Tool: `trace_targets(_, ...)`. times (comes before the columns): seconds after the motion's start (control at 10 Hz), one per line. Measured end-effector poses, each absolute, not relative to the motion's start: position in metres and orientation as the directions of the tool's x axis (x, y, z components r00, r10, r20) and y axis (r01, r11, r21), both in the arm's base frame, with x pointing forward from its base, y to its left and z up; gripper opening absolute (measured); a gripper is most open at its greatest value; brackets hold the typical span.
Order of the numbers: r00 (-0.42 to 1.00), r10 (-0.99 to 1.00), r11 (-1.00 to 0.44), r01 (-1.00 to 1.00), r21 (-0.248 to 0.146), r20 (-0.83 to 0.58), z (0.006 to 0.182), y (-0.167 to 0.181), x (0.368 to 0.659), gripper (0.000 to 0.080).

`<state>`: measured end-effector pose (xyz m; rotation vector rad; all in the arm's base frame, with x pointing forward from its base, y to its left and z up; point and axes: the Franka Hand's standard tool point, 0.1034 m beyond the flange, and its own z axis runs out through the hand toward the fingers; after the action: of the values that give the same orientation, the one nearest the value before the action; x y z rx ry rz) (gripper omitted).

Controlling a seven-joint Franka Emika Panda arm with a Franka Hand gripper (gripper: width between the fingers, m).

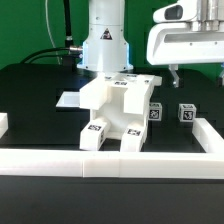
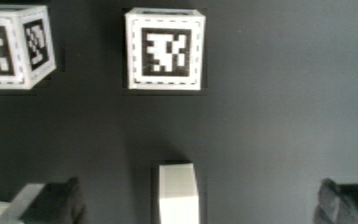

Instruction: Assemble chair

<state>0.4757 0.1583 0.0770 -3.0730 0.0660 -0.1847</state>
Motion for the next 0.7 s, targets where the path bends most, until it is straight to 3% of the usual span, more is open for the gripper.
trace_targets(0.2,0.991,-0.073,-0.995,-0.065,-0.069,0.113,0.076,0.158,0.474,0.0649)
trace_targets(0.7,0.989,-0.133,-0.989,-0.127,-0.075,0.070,0.075,0.178,0.424,0.0649)
